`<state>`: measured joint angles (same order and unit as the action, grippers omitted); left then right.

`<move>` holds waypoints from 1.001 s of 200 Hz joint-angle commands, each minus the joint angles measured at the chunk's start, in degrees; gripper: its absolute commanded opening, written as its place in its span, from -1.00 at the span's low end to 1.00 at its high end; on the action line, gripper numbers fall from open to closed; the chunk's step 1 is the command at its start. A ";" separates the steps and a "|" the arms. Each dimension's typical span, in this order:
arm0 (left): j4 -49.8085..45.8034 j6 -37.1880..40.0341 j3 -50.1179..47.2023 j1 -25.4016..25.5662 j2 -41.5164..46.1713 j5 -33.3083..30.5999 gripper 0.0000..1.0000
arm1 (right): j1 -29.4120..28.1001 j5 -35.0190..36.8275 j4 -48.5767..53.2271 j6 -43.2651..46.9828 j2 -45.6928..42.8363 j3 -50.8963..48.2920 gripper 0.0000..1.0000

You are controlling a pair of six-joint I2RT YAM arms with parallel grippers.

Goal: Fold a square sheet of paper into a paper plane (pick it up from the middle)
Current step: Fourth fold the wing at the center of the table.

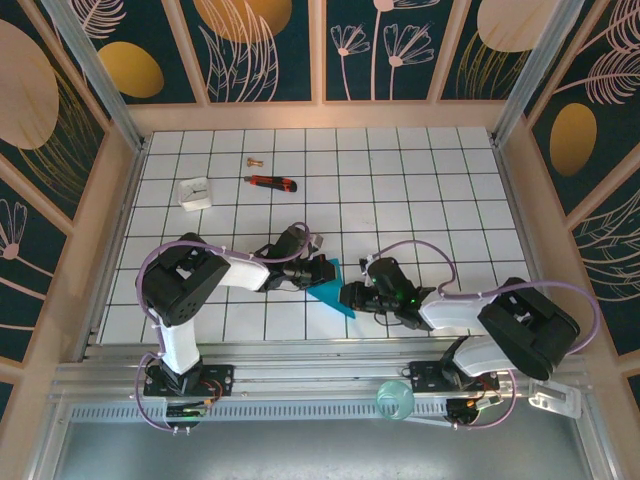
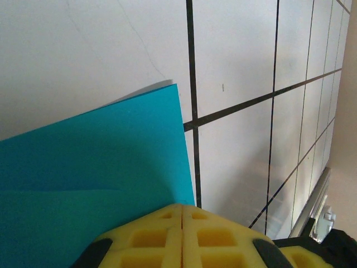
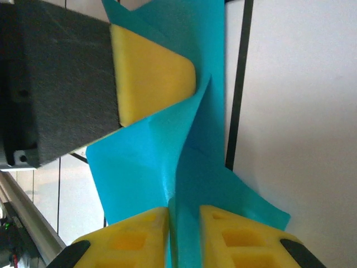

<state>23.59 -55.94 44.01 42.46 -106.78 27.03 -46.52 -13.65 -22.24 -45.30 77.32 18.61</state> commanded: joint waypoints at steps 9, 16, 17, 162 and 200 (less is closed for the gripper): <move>0.42 1.03 -1.29 -0.01 -1.14 -0.14 -0.83 | -0.36 4.59 5.68 2.25 -4.88 1.48 -0.54; 0.42 1.00 -1.29 -0.04 -1.07 -0.13 -0.83 | -0.38 5.23 6.91 2.23 -5.91 1.44 -0.53; 0.41 1.01 -1.29 -0.02 -1.11 -0.13 -0.83 | -0.40 5.31 7.06 2.28 -6.02 1.44 -0.52; 0.91 0.63 -1.38 0.00 -1.01 -0.13 -0.83 | -4.99 5.18 3.65 -0.73 -2.31 1.80 -0.64; 2.13 0.09 -2.13 -0.02 -1.20 -0.22 -0.83 | -5.08 2.70 -2.21 -0.38 0.77 1.82 -0.72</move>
<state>24.95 -55.96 43.31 42.46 -106.80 27.03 -51.05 -9.50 -18.83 -45.52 76.25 19.05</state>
